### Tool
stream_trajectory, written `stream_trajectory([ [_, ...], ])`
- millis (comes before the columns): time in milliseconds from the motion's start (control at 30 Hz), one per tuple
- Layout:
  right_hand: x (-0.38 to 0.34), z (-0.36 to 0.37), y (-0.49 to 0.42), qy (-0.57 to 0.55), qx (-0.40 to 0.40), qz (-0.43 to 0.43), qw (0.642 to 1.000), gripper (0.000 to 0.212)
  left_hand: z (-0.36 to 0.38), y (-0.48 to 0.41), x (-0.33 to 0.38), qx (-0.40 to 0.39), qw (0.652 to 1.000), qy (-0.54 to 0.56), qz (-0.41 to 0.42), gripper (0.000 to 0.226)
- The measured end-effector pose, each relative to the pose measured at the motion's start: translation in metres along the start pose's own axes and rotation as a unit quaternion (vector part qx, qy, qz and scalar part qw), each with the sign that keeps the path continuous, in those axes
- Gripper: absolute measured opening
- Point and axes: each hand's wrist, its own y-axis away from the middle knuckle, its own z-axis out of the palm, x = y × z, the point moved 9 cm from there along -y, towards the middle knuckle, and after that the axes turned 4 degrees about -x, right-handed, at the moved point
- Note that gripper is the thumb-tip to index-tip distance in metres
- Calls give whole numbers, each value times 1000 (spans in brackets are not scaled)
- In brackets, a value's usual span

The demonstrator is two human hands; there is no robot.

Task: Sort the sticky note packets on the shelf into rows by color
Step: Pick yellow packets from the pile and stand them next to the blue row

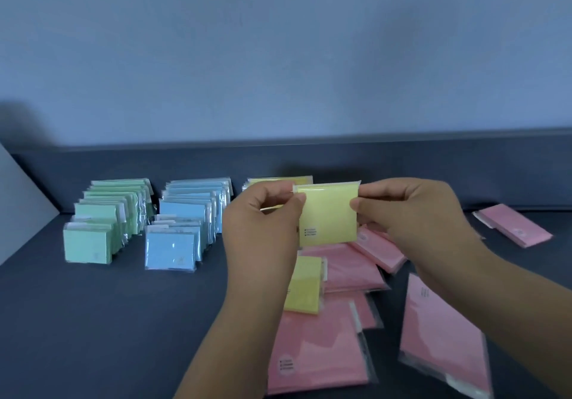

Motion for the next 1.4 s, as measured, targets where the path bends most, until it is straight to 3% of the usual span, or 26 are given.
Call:
stream_trajectory([
  [200, -5, 40, -6, 24, 13, 24, 999, 15, -29, -24, -9, -39, 993, 79, -78, 13],
  [433, 5, 87, -10, 59, 63, 54, 995, 7, -61, -68, -26, -59, 995, 1, -83, 13],
  [600, 28, 104, -6, 102, 86, 106, 985, 9, -56, -69, -47, -94, 983, -127, -95, 9],
  [767, 24, 100, -6, 145, 76, 91, 982, 6, -50, -63, -34, -167, 969, -135, -125, 13],
  [833, 14, 97, -2, 181, 77, 59, 979, 9, -52, -62, -25, -186, 964, -175, -78, 21],
  [867, 6, 94, 2, 204, 91, 34, 974, 11, -51, -61, -17, -207, 950, -232, -32, 27],
  [933, -13, 85, 13, 235, 125, -10, 964, 15, -42, -51, 0, -264, 888, -368, 76, 40],
  [1000, -19, 74, 21, 236, 146, -18, 960, 19, -34, -41, 14, -300, 841, -424, 152, 44],
  [1133, -9, 51, 25, 239, 137, 0, 961, 34, -32, -31, 24, -303, 825, -444, 174, 47],
  [1400, 0, 0, 20, 276, 93, -38, 956, 41, 39, 1, 26, -296, 775, -529, 179, 51],
])
